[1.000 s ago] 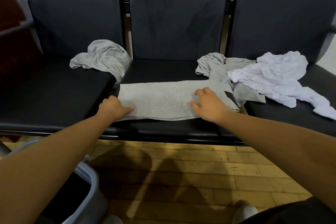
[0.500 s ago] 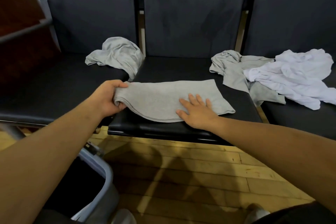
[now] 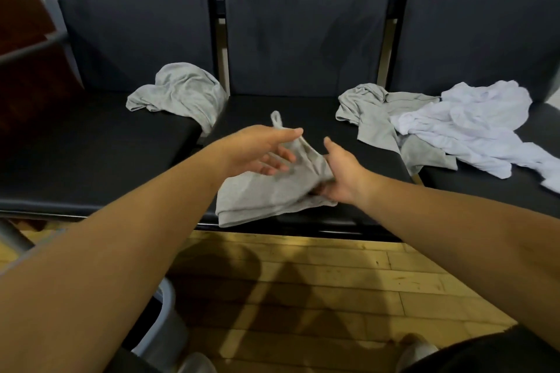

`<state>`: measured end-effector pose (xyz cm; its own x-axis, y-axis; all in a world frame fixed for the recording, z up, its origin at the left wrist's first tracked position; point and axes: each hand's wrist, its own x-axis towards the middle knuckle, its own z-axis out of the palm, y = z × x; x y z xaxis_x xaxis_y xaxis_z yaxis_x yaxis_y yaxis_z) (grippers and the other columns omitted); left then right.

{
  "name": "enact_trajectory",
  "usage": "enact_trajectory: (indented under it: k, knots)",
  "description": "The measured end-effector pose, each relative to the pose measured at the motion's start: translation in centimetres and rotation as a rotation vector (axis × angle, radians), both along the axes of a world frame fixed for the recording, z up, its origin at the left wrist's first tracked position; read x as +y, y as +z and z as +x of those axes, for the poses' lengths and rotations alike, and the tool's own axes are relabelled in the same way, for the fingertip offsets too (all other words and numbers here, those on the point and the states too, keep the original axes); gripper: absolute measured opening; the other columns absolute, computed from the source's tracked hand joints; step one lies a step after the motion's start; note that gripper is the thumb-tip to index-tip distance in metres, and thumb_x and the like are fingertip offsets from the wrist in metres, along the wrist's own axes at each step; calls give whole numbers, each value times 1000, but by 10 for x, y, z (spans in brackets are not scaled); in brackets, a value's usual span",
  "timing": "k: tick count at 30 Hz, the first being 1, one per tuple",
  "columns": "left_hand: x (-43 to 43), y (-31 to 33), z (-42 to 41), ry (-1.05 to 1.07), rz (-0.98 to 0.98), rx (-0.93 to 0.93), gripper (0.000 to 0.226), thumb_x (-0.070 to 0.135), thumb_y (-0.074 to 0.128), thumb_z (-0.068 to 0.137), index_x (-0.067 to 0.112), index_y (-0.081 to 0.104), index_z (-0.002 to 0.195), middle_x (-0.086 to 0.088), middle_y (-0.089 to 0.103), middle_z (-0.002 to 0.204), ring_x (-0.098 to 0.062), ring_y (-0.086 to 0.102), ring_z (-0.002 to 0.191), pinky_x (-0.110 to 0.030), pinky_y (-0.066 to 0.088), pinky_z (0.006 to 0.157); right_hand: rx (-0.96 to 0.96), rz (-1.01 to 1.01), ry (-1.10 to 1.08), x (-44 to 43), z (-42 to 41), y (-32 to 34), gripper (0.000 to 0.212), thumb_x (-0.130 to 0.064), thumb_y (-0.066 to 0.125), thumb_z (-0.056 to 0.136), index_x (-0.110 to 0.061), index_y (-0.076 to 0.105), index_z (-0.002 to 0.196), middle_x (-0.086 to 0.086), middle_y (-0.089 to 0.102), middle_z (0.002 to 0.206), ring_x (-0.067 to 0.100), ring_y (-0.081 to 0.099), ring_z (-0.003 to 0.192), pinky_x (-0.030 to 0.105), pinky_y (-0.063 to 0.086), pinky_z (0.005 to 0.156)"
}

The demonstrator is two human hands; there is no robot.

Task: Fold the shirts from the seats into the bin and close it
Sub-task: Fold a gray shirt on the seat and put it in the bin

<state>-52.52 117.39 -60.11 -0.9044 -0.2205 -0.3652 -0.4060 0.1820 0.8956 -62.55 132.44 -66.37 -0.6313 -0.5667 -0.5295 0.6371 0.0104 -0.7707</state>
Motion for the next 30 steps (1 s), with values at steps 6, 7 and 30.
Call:
enact_trajectory:
  k: [6,7,30]
  knots:
    - [-18,-21,5,171,-244,-48,18,24,61,98,10,67,107,-7,75,97,-18,68,74,-28,53,68,437,396,119,3,-6,-11,13,-17,73,89,-6,67,90,15,72,97,26,72,84,32,59,68]
    - [-24,-26,7,213,-268,-40,14,20,62,97,9,68,103,-7,75,95,-18,65,71,-27,51,64,479,414,138,2,-4,-10,12,-14,73,89,-8,65,82,11,71,89,22,70,77,25,55,60]
    - [-58,-39,44,536,379,-18,31,23,69,90,7,67,116,-12,76,98,-28,72,89,-38,58,72,322,383,114,-36,0,10,17,-25,69,92,-10,65,98,10,69,108,26,68,99,45,55,93]
